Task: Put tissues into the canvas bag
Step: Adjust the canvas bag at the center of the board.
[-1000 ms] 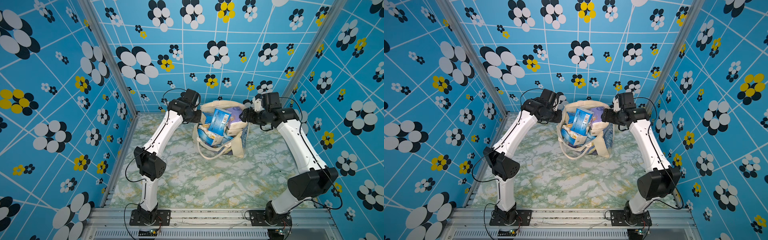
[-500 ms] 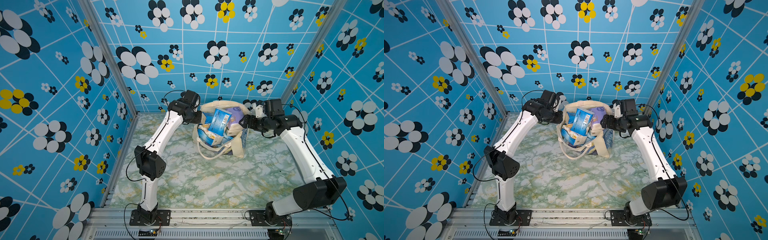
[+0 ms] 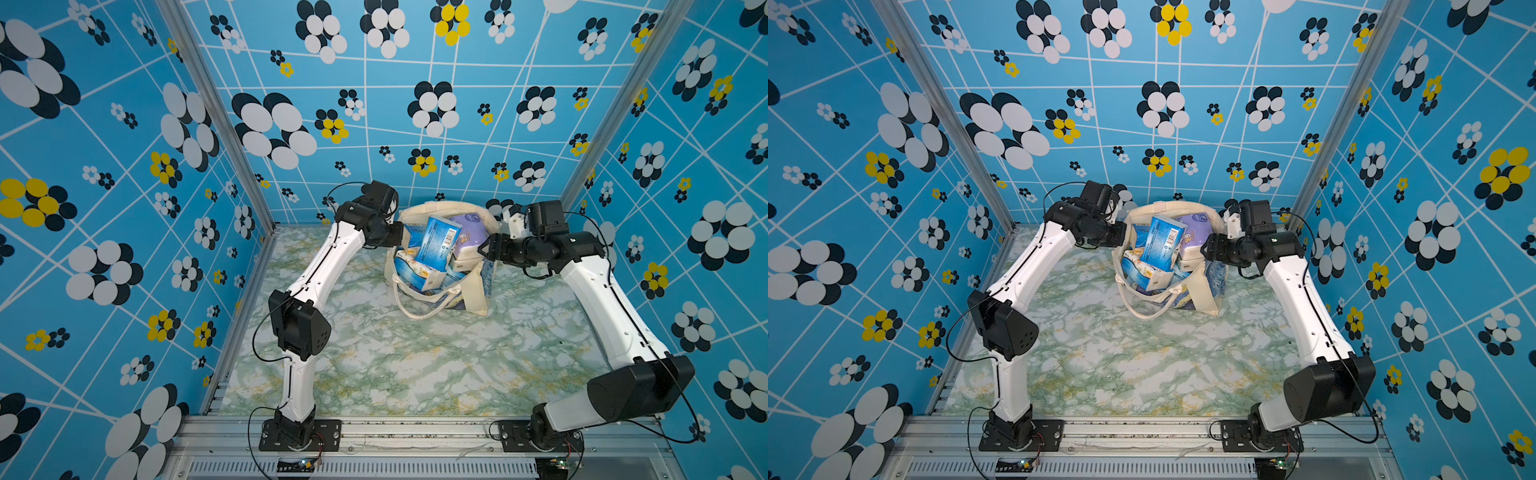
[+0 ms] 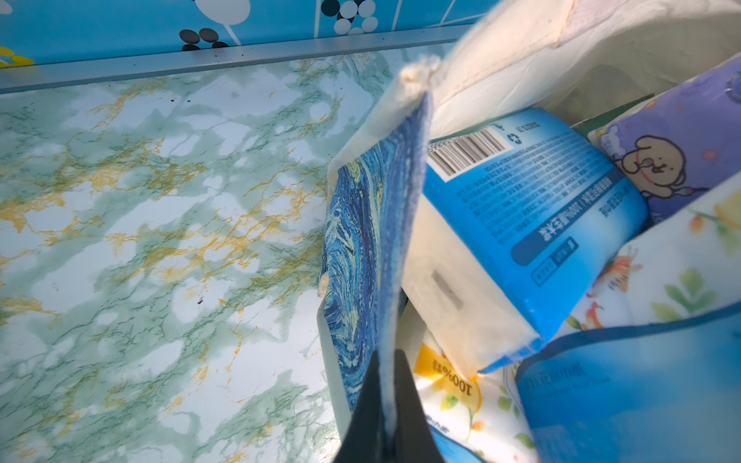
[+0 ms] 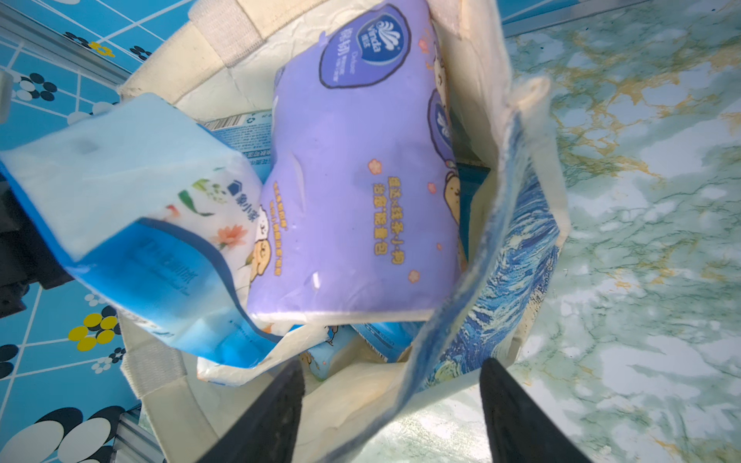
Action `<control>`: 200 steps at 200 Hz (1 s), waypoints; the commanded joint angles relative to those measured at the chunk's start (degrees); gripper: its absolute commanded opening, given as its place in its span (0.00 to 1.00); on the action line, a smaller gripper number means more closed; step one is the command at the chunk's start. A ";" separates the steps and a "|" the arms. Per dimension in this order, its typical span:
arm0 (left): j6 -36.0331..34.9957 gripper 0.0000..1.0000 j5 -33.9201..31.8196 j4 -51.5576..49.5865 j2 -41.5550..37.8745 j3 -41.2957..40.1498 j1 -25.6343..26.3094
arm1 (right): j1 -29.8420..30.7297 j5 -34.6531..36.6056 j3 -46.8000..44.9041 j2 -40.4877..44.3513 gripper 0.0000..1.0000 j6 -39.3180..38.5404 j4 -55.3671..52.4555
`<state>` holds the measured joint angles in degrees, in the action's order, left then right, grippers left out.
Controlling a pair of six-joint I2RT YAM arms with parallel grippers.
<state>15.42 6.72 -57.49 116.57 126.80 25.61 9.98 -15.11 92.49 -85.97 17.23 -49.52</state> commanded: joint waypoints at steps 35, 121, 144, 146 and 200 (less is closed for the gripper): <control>-0.03 0.00 1.81 0.81 0.23 -0.86 -0.78 | 0.39 0.77 1.43 -1.45 0.64 -0.79 -3.12; 1.10 0.00 6.99 0.87 -0.91 -0.33 -3.87 | 1.71 6.14 5.33 -2.55 0.28 -2.00 -8.48; 0.78 0.00 9.53 0.30 -0.28 1.46 -5.54 | 1.71 7.91 7.85 -2.11 0.12 -3.50 -11.28; 0.82 0.00 9.71 0.17 -0.18 1.72 -5.63 | 1.71 8.08 8.16 -2.23 0.10 -3.58 -11.54; -1.88 0.00 4.50 -10.84 -1.28 20.46 -6.32 | 1.62 18.28 25.50 -5.35 0.00 -8.53 -20.64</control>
<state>15.55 15.53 -63.16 118.43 135.24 20.64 11.81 -5.26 108.22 -91.98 12.51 -66.24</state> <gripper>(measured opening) 0.054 0.050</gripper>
